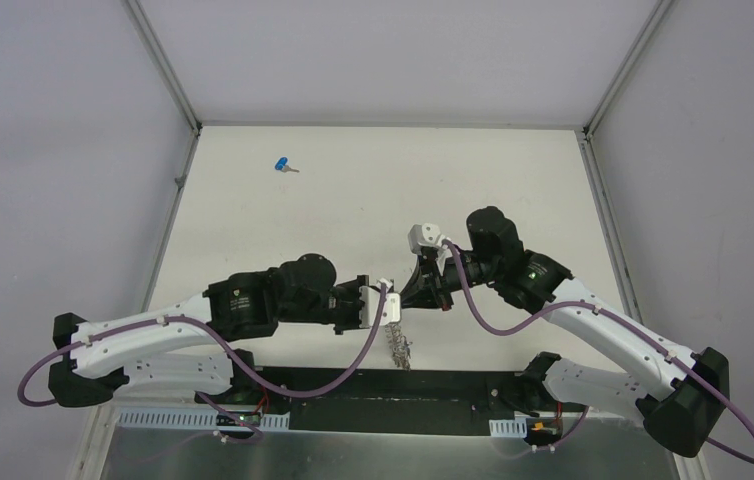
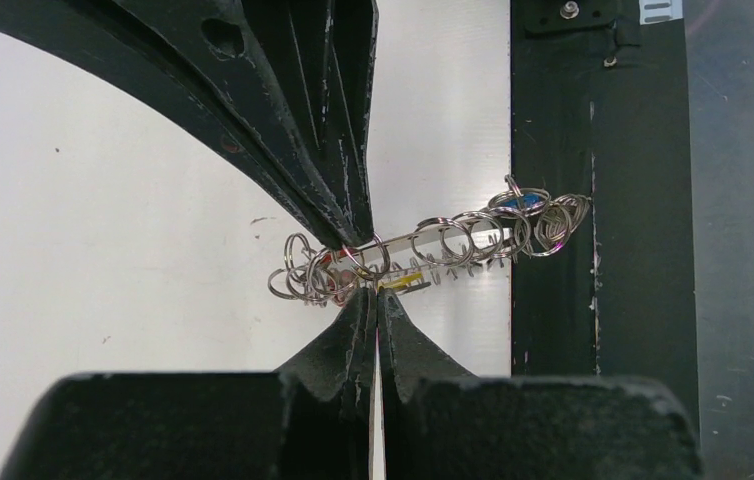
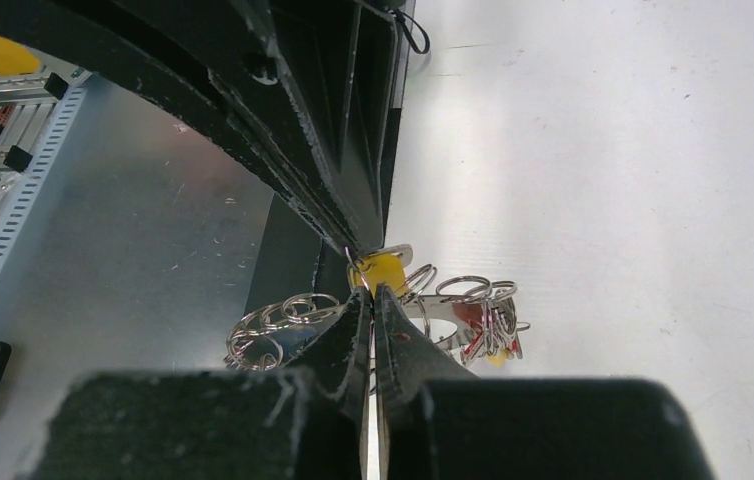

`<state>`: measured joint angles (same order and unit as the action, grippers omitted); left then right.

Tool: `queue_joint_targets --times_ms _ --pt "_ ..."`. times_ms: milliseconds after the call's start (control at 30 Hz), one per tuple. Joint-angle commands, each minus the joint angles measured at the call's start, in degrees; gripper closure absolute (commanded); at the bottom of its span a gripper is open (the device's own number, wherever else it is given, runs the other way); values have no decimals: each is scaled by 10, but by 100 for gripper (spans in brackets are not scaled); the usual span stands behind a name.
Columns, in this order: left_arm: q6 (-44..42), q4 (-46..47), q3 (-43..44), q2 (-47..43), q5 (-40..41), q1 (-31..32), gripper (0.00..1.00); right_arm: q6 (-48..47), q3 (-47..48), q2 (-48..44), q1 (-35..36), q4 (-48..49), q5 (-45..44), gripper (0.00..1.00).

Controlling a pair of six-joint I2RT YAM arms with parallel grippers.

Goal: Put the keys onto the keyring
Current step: Insert the key onto the keyring.

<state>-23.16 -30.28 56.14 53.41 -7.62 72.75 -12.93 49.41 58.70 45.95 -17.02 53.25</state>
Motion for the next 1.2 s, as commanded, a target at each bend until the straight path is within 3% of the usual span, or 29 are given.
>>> queue_joint_targets --times_ms 0,567,833,867,900,933,967,1067,1167 --pt "-10 -1 30 1 21 19 100 2 24 -3 -2 33 -16 100" --pt "-4 -13 37 24 99 55 99 25 18 -5 -2 50 -40 100" --pt "31 0 25 1 122 58 68 29 17 -9 -2 54 -43 100" --pt "38 7 20 -7 124 57 51 29 17 -9 -2 54 -43 100" --pt "46 16 14 -16 129 58 46 29 16 -10 -2 54 -43 100" --pt "56 30 8 -24 135 57 22 30 16 -11 -1 54 -43 100" --pt "66 40 2 -34 142 57 20 31 15 -11 -1 54 -43 100" --pt "105 67 -13 -58 159 57 24 30 15 -13 -2 54 -44 100" --pt "151 96 -30 -75 183 58 39 31 15 -13 -2 54 -44 100"
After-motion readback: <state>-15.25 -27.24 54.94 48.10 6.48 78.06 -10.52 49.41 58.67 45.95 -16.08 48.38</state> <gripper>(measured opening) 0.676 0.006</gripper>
